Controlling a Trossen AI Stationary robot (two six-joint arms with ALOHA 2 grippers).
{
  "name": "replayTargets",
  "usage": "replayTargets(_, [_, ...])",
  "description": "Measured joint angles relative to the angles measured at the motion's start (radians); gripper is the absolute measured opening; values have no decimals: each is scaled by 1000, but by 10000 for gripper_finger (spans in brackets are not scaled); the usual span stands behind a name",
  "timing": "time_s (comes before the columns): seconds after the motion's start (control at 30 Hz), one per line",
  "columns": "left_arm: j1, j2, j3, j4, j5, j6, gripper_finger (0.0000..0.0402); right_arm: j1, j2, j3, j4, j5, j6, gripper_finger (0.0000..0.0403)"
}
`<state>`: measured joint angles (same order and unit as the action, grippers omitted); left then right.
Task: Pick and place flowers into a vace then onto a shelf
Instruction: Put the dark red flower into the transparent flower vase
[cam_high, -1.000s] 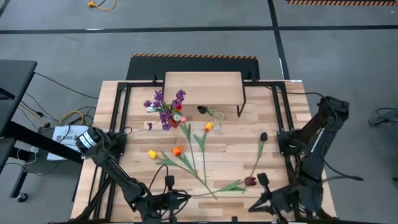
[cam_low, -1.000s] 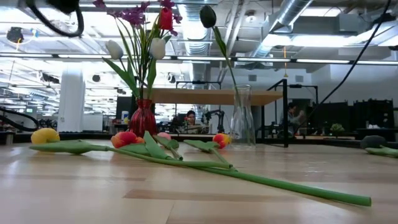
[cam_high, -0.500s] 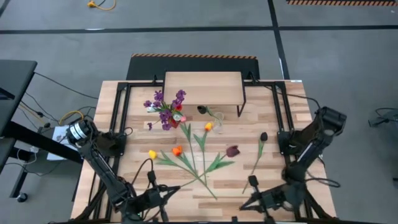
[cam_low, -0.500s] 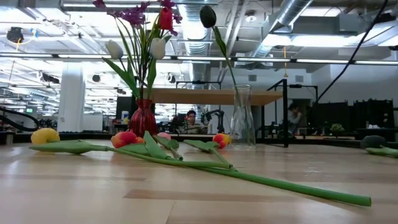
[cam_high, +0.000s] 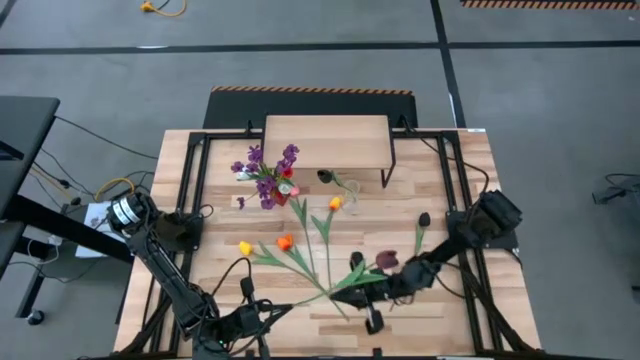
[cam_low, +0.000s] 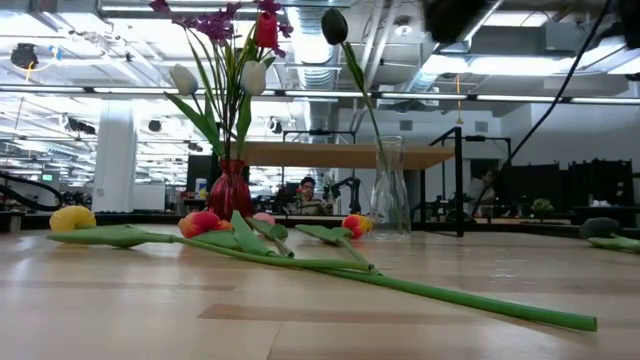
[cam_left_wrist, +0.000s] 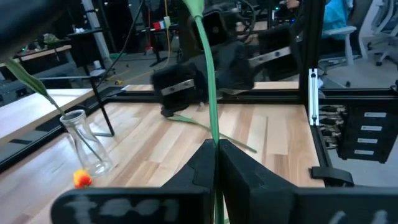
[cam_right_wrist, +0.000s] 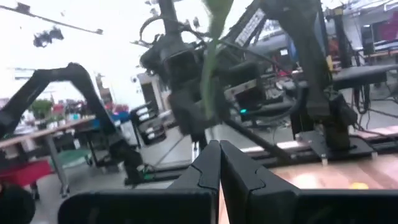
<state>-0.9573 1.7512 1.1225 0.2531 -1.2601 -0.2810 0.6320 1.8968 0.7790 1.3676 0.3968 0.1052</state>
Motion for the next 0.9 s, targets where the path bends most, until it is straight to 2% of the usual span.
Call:
replayTargets(0.13, [0,0,0,0,8,0,0,-43,24,27,70,-148,0,5])
replayTargets(0.23, [0,0,0,0,8,2,0,-53,24,37,63,-198,-1,26])
replayTargets(0.43, [0,0,0,0,24,1,0,-49,24,36,51,-196,-43,87])
replayTargets(0.6, [0,0,0,0,24,1,0,-43,24,36,113,-193,-102,129])
replayTargets(0.9, [0,1,0,0,38,1,0,-55,24,56,160,-190,-115,170])
